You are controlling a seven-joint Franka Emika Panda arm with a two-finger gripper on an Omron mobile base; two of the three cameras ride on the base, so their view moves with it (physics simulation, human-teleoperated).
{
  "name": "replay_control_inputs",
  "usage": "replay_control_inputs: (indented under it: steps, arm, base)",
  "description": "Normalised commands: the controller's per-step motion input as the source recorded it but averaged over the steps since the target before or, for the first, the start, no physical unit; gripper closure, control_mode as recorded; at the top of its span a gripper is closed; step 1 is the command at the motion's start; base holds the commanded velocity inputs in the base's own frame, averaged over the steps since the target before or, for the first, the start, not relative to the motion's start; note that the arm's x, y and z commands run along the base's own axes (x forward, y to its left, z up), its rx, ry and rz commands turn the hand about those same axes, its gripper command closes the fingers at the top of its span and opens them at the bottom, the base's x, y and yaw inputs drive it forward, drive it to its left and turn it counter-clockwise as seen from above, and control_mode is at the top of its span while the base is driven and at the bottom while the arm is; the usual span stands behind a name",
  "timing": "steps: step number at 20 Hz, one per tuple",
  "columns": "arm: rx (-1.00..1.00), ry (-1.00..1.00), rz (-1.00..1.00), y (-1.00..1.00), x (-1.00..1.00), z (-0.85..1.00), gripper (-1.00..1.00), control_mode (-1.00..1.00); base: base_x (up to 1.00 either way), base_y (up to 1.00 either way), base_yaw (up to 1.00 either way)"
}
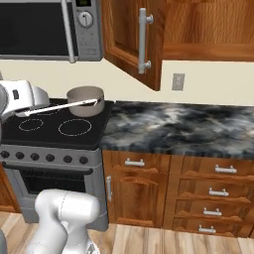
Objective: Open the cabinet and move the ladle to the pot. Then close the cabinet.
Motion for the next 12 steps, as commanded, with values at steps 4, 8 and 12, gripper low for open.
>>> replay_control_inputs:
  steps: [4, 8, 12]
  arm:
    - [0.0, 0.0, 0.0, 0.0, 0.0, 0.0, 1.0, 1.0]
    - [0.0, 0.0, 0.0, 0.0, 0.0, 0.0, 1.0, 1.0]
    - [0.0, 0.0, 0.0, 0.0, 0.0, 0.0, 1.0, 1.0]
  base:
    - [0.28, 0.36, -0.05]
    - [0.4, 0.34, -0.05]
    - [0.44, 0.36, -0.05]
